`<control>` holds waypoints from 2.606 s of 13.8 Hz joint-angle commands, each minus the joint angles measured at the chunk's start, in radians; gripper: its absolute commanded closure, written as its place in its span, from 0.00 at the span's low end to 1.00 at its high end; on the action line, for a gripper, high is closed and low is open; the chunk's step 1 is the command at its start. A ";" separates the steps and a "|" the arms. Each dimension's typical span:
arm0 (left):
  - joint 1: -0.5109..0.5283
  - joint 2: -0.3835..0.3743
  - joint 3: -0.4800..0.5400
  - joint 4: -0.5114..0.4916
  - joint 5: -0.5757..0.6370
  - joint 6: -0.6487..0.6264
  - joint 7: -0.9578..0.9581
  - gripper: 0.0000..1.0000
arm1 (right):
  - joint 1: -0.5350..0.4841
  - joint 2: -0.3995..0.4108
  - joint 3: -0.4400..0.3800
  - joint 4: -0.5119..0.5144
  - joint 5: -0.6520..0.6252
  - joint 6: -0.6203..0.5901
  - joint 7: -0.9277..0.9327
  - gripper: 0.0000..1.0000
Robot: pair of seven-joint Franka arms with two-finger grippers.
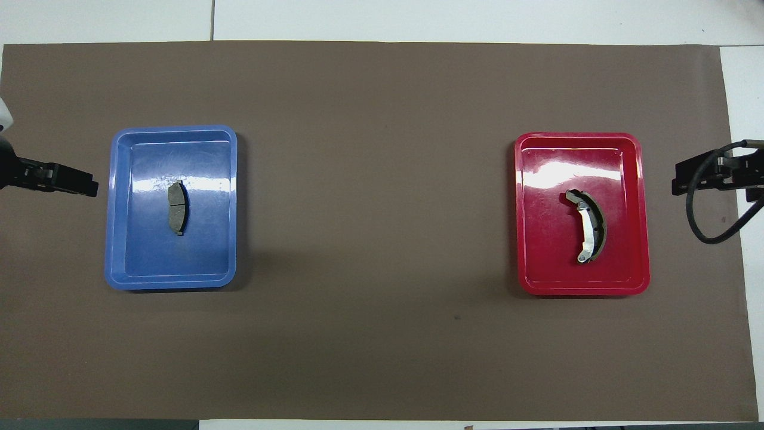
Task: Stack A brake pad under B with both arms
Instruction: 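Grasp the pad with the left gripper while the right gripper grasps the shoe, then lift the pad with the left gripper while the right gripper lifts the shoe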
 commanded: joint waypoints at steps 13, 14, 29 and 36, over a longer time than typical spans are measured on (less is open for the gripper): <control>-0.037 0.190 -0.004 -0.418 0.010 0.673 -0.109 0.09 | -0.020 -0.015 0.005 -0.669 0.037 0.782 -0.203 0.00; -0.032 0.202 -0.004 -0.420 0.010 0.673 -0.115 0.09 | -0.025 0.006 0.005 -0.680 0.037 0.822 -0.215 0.00; -0.047 0.201 -0.007 -0.278 0.012 0.455 -0.162 0.99 | -0.040 0.140 0.005 -0.734 0.037 0.977 -0.284 0.06; -0.294 0.199 -0.007 -0.161 0.010 0.360 -0.341 0.99 | -0.034 0.134 0.005 -0.743 0.037 0.948 -0.307 0.88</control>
